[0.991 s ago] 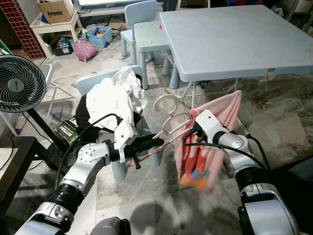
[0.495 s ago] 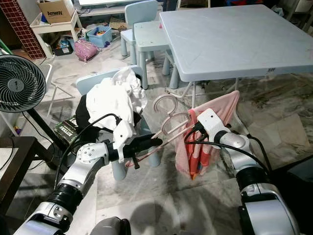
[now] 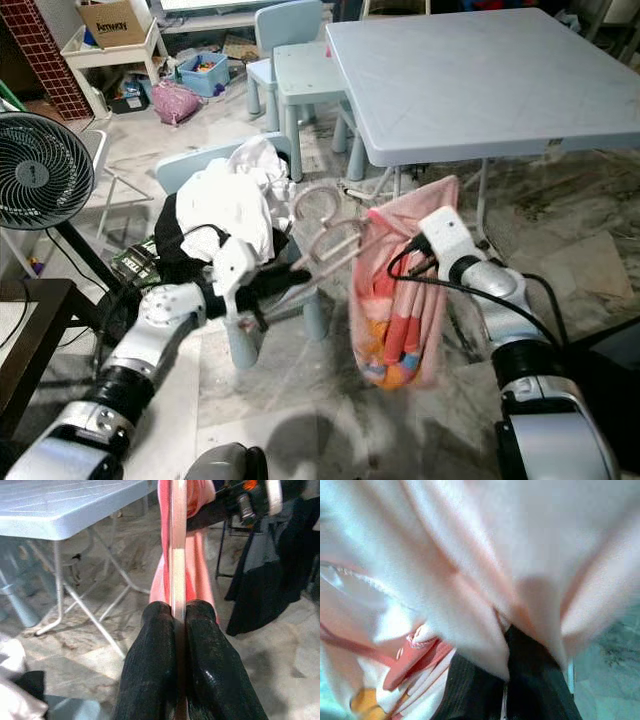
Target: Hang hanger
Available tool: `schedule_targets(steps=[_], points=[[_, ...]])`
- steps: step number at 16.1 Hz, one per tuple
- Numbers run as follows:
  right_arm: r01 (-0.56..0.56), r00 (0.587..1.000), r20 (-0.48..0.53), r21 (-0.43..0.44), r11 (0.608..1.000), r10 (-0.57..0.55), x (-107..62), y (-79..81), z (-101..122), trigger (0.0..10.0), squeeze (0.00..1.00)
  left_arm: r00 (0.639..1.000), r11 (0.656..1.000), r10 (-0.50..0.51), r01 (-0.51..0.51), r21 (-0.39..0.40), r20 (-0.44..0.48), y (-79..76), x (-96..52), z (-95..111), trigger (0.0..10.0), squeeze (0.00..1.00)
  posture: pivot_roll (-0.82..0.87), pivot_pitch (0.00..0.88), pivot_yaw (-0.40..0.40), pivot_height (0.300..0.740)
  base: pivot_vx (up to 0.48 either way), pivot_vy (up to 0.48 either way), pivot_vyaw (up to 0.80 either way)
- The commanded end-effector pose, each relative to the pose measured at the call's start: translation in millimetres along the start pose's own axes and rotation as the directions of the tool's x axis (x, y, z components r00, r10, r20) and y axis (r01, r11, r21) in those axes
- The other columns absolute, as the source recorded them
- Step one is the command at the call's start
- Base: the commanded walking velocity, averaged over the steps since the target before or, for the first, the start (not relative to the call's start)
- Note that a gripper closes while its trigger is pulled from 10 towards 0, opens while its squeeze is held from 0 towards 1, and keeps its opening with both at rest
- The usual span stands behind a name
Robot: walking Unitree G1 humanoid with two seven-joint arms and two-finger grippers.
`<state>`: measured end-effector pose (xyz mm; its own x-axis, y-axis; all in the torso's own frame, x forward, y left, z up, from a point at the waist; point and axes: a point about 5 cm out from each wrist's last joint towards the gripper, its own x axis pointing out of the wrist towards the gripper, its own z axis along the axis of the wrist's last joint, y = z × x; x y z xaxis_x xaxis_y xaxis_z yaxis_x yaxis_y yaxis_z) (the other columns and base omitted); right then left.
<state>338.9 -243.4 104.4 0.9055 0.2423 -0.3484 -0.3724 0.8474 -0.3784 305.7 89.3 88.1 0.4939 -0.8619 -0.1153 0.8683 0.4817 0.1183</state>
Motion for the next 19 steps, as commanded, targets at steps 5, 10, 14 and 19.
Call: schedule_targets(steps=[5,10,14,19], points=[[0.235,0.951,0.143,0.235,0.943,-0.273,-4.3,-33.6,39,0.0,0.0,0.994,0.998,0.012,-0.006,0.059,-0.112,-1.6,-10.3,-18,0.0,0.0,-0.06,0.0,0.058,0.74,0.0,0.0,0.0],[0.389,0.875,0.091,0.451,0.803,-0.475,-0.3,-54.7,61,0.0,0.0,0.963,0.984,-0.141,0.161,0.072,-0.229,-22.0,-25.3,-37,0.0,0.0,-0.05,0.0,0.044,0.74,0.0,0.0,0.0],[0.542,0.797,0.018,0.422,0.727,-0.604,-0.7,-58.1,57,0.0,0.0,0.978,0.996,-0.02,0.038,0.084,-0.205,-15.3,-37.2,-38,0.0,0.0,-0.04,0.0,0.037,0.74,0.0,0.0,0.0],[0.651,0.728,-0.055,0.366,0.665,-0.683,-23.0,-56.3,10,0.0,0.0,0.883,0.882,0.46,-0.467,-0.069,-0.089,17.4,-71.0,-36,0.0,0.0,-0.04,0.0,0.032,0.74,0.0,0.0,0.0]])
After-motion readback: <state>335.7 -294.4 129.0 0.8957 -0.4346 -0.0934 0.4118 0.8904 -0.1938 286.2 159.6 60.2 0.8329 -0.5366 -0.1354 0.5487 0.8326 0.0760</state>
